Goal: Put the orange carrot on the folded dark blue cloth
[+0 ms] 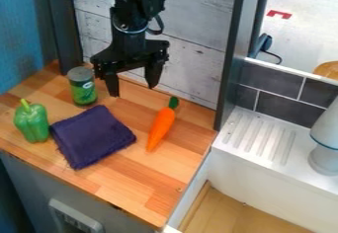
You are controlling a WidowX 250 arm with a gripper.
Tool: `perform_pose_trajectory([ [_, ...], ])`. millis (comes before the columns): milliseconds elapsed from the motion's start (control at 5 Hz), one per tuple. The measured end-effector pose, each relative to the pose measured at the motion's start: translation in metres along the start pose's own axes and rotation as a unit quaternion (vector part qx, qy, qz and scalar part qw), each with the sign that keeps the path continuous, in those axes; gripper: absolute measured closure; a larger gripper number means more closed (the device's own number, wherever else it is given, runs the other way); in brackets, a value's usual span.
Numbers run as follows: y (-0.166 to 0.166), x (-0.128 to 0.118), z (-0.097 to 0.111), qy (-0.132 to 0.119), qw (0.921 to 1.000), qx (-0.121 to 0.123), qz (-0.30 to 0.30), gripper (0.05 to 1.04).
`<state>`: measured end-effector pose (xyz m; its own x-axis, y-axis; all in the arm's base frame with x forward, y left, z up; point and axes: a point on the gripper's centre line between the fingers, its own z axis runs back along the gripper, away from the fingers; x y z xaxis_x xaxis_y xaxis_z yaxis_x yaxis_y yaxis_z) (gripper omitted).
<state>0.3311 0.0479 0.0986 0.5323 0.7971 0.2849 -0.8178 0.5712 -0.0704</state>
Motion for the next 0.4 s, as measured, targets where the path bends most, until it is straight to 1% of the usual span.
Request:
perform_pose_trajectory([
  [200,0.002,-0.004,-0.009,0.01,0.9999,0.011,-0.001,0.082],
  [400,-0.011,-0.006,-0.047,0.032,0.9984,0.042,-0.017,0.082],
])
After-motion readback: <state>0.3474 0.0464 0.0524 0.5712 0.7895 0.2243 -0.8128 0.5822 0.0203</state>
